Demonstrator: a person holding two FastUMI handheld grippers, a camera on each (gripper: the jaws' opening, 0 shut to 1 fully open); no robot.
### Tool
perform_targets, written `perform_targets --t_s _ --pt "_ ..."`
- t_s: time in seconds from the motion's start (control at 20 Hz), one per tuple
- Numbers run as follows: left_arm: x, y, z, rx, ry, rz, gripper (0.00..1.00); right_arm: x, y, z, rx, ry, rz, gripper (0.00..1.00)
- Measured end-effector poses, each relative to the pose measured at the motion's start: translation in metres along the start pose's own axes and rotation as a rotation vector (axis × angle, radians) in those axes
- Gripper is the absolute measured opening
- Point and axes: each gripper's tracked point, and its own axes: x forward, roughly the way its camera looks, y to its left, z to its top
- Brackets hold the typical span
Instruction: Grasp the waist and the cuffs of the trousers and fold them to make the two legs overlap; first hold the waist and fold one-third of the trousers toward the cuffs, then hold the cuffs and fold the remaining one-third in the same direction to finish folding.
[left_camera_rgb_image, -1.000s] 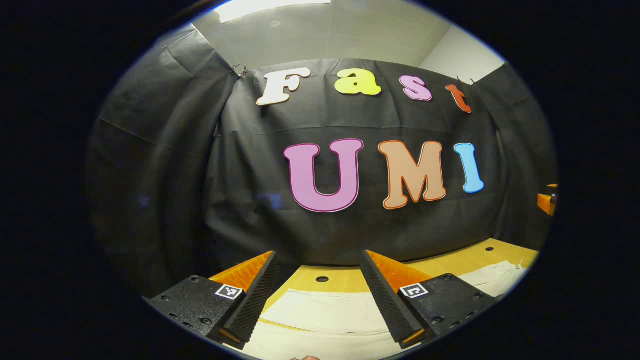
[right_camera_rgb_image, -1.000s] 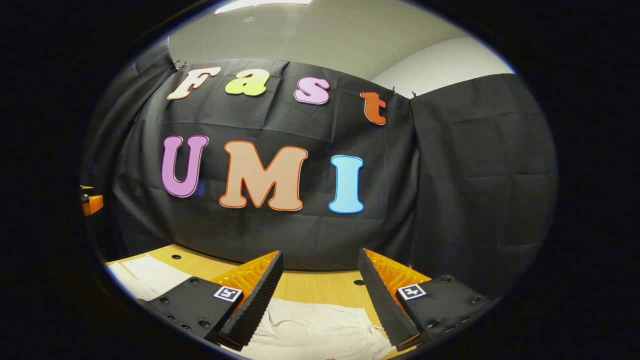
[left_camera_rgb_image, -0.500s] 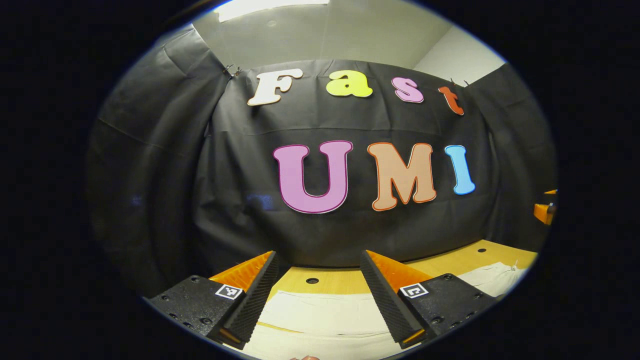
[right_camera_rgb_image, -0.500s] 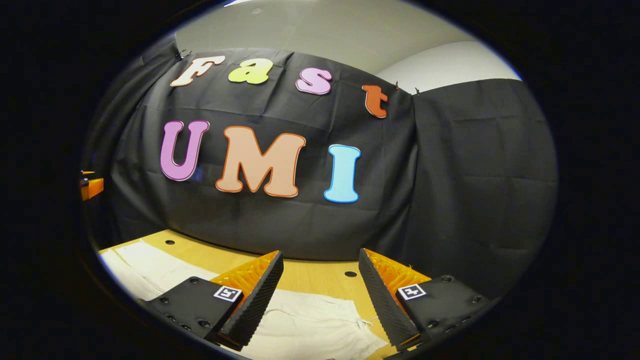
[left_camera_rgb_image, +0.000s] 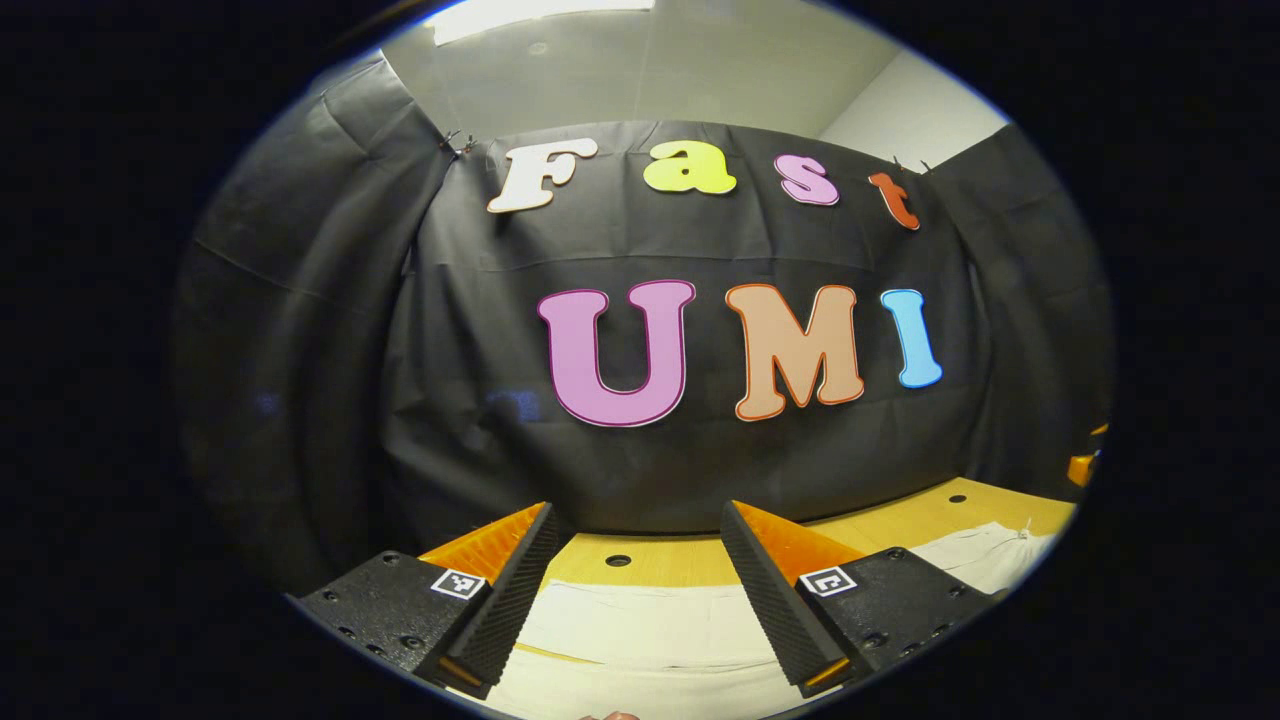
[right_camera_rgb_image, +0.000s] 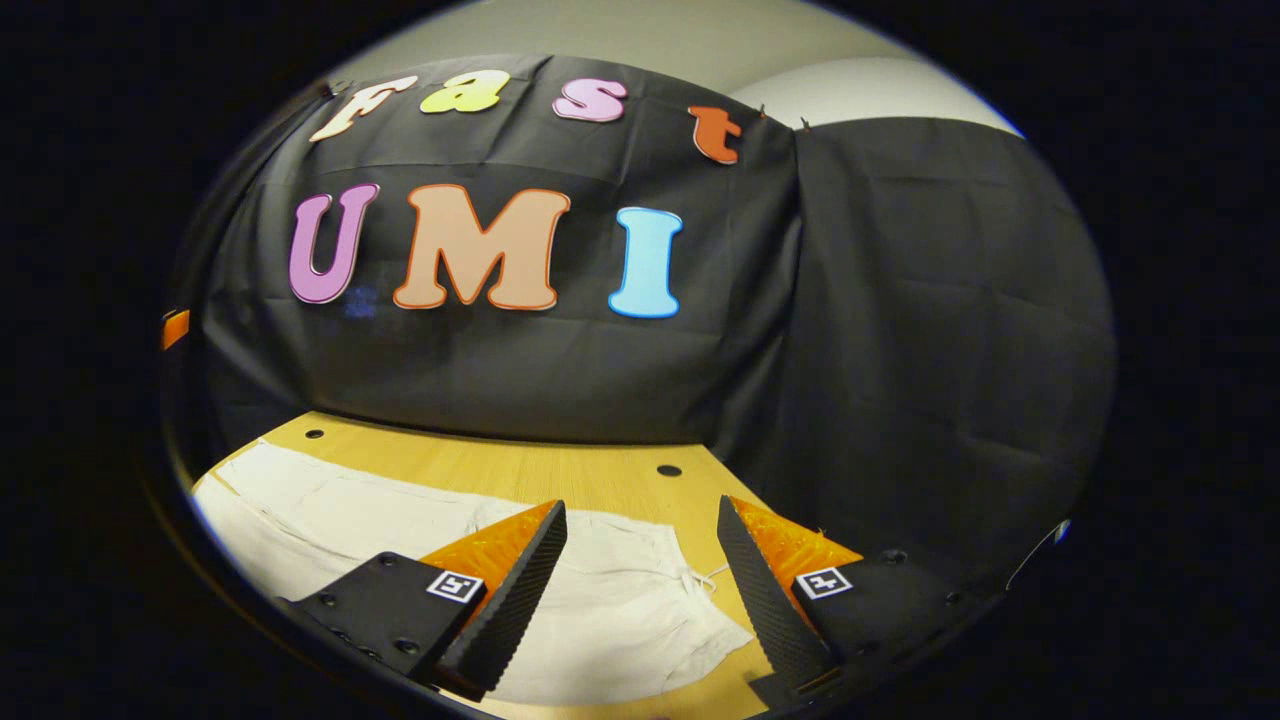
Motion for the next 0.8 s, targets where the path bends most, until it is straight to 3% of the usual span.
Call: perform_targets --t_s 0.35,0.4,0.45,0.5,0.55,0.7,0.75,0.8 --pt "-0.007 -0.002 -0.004 0.006 0.011 -0.001 0.97 0.008 -0.045 -0.122 0.277 0.335 -0.141 0.98" --pt "-0.007 -0.002 -0.005 0.008 0.014 0.002 0.97 0.008 -0.048 -0.136 0.298 0.369 -0.162 0.91" --pt "-0.008 0.0 -0.005 0.009 0.016 0.004 0.97 0.009 -0.047 -0.146 0.313 0.401 -0.177 0.9" --pt "-0.008 0.002 -0.004 0.012 0.018 0.008 0.97 0.009 -0.051 -0.16 0.318 0.429 -0.189 0.96" --pt "-0.009 0.003 -0.007 0.015 0.021 0.012 0.98 0.011 -0.054 -0.17 0.31 0.449 -0.199 0.91" --pt "-0.009 0.006 -0.01 0.027 0.032 0.022 0.98 0.023 -0.054 -0.196 0.28 0.509 -0.22 0.91" --pt "-0.01 0.008 -0.011 0.032 0.036 0.026 0.98 0.026 -0.054 -0.203 0.275 0.53 -0.227 0.96" --pt "-0.011 0.009 -0.012 0.035 0.04 0.031 0.98 0.029 -0.055 -0.211 0.273 0.548 -0.23 0.91"
